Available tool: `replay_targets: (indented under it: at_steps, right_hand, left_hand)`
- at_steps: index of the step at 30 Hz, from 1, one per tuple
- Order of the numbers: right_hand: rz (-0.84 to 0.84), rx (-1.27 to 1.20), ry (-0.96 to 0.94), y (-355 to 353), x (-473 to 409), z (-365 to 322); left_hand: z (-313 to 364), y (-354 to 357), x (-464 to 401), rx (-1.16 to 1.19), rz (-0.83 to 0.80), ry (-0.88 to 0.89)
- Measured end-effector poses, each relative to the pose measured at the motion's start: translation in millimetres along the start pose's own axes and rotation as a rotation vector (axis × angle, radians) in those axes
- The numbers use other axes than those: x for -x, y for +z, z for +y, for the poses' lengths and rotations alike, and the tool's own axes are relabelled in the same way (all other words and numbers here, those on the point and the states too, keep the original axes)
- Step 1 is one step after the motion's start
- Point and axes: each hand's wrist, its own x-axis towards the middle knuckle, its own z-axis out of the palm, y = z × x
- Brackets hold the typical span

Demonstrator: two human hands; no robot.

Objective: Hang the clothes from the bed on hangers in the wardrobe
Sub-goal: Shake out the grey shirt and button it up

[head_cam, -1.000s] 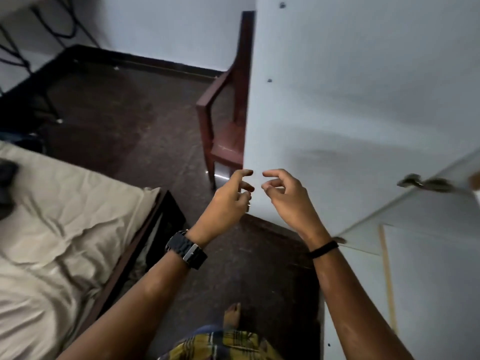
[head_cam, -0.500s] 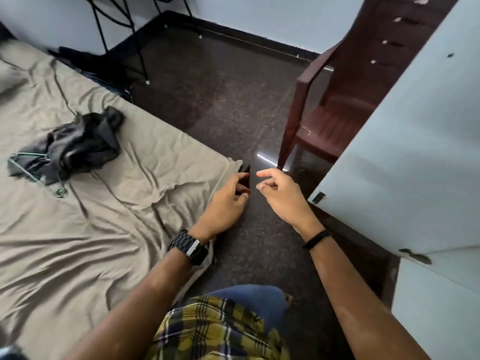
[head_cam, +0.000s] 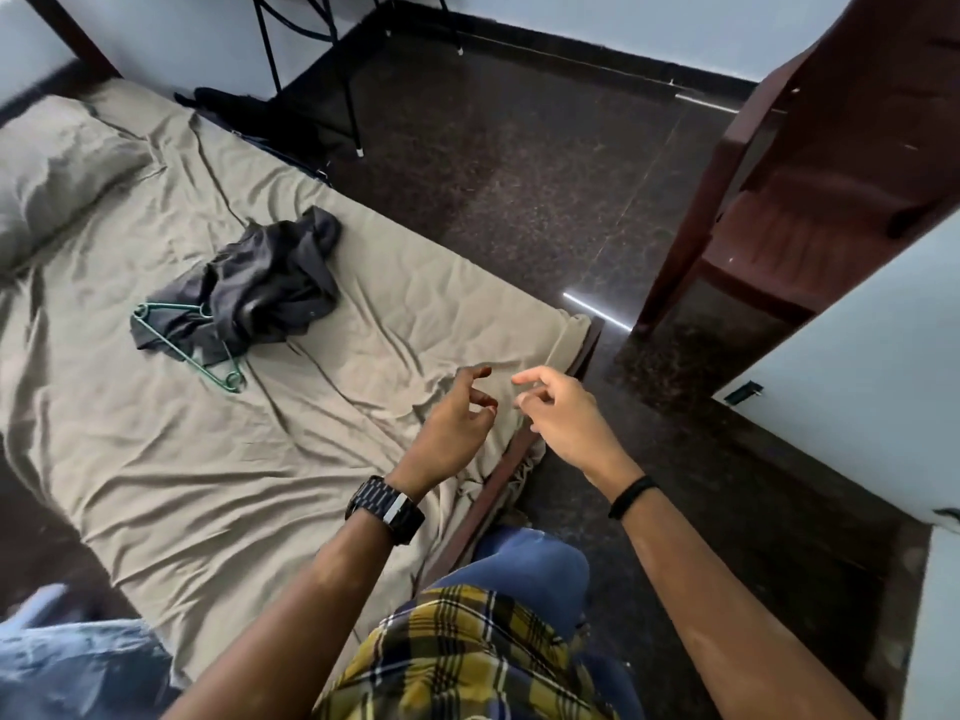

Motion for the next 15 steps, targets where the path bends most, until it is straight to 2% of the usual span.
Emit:
replay_targets:
  at_steps: [8, 15]
  right_hand:
    - [0.035, -0.166, 0.067, 89, -102, 4]
    - [0.097, -0.325, -0.031, 177, -205, 31]
  left_hand:
    - [-59, -48, -80, -0.086, -0.015, -0.031]
    - [-145, -79, -162, -0.188, 0.08, 0.018]
